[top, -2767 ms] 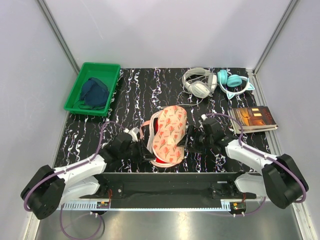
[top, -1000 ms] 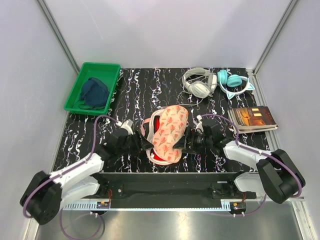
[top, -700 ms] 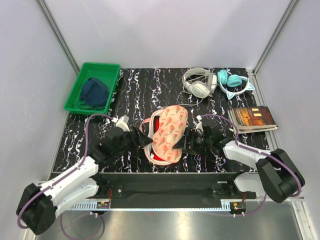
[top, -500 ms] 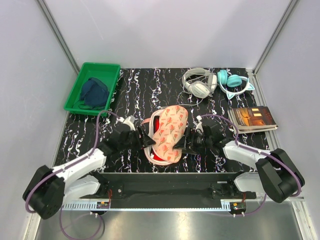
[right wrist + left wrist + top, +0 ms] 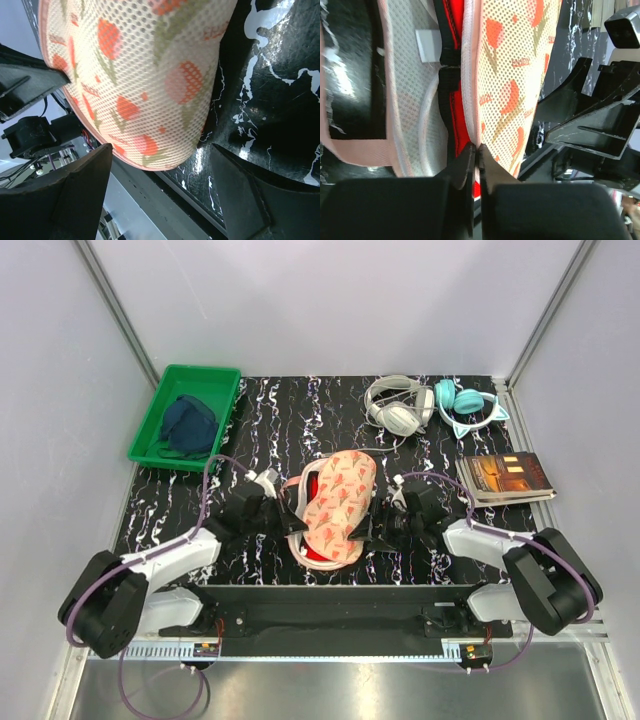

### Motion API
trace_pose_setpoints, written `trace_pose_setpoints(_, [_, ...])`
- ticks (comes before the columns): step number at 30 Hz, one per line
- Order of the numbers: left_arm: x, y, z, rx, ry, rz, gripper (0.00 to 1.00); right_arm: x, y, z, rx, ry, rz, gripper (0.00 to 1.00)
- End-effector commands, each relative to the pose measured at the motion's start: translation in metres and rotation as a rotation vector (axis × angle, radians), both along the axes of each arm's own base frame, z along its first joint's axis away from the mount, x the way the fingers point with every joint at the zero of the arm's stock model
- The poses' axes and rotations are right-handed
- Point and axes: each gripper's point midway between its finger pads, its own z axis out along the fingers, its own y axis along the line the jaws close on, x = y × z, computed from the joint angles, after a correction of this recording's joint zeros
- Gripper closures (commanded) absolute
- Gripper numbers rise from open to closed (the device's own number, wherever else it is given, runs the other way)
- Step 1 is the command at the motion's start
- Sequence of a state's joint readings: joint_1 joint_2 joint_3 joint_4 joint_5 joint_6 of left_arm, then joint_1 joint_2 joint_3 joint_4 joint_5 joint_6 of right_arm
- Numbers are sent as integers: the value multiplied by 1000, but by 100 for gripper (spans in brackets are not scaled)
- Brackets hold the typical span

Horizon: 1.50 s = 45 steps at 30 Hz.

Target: Place the bra in the laundry bag and zip it closed

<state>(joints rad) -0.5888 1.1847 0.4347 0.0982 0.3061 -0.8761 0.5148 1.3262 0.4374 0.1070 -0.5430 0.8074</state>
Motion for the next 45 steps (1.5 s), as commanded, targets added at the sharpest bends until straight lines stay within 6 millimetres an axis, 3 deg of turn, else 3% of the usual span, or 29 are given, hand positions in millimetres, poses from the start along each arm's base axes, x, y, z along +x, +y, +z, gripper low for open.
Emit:
trace_pose_setpoints(1, [11,7,31,-26,-133,3,100,3,3,4,17,-21,26,13])
trace_pose_setpoints(11, [-5,51,-11,72,-114,150,100,5,25,7,148,-7,117,11])
trace_pose_setpoints(20, [5,83,-21,147,-164,287,100,17,39,3,208,8,105,7])
trace_pose_setpoints(27, [2,95,-45,176,-111,310,100,23,57,-3,192,-12,118,9])
trace_pose_setpoints(32, [2,106,-53,194,-102,356,100,17,80,-14,215,-2,114,16])
trace_pose_setpoints(36, [2,109,-58,188,-96,367,100,18,103,-8,272,-51,127,19])
trace_pose_setpoints(40, [0,111,-62,187,-88,369,100,26,113,-6,293,-77,116,20])
trace_pose_setpoints(45, [-2,111,-63,181,-83,372,100,31,129,-1,327,-101,146,28])
